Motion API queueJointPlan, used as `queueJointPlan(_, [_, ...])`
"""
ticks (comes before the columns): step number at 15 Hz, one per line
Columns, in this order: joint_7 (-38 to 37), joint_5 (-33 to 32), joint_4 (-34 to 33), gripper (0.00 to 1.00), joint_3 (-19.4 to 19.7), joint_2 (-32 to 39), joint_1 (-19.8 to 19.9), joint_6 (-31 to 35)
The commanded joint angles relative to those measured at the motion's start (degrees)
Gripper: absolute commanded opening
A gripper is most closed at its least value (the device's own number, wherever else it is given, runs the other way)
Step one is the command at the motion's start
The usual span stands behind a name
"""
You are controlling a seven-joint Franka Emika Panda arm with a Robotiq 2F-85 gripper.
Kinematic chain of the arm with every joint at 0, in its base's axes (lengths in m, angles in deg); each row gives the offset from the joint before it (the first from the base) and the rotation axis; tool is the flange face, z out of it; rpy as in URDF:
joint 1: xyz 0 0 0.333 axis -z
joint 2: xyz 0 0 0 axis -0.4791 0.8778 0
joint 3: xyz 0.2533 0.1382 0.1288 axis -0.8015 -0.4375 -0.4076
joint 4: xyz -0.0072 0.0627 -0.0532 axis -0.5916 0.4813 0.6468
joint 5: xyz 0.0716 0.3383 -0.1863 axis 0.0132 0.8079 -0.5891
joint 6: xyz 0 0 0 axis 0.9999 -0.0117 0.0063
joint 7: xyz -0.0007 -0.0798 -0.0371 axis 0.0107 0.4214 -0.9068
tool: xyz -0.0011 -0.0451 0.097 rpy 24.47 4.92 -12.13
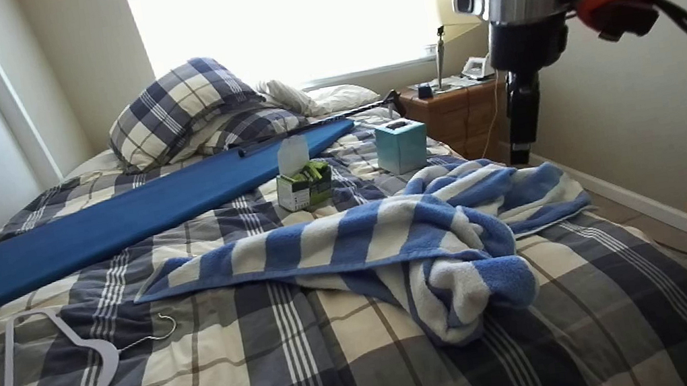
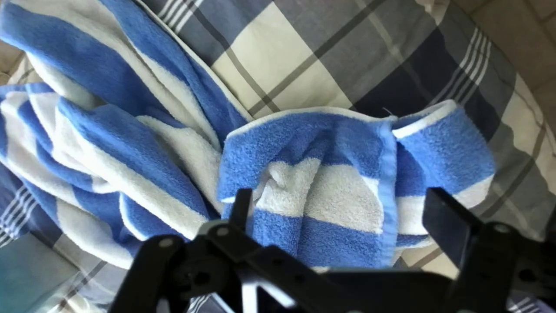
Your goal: Spread the striped blanket on the bed
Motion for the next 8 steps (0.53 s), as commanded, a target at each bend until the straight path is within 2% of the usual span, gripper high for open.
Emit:
queueJointPlan(1, [-0.81,0.51,0.0,1.0,-0.53,2.72,1.13,3.33])
queueJointPlan(4, [-2.31,0.33,-0.31,1.0,-0.15,8.81,1.9,8.53])
queueJointPlan(8, [-2.55,0.31,-0.73,1.0,-0.12,9.39,1.91,8.74])
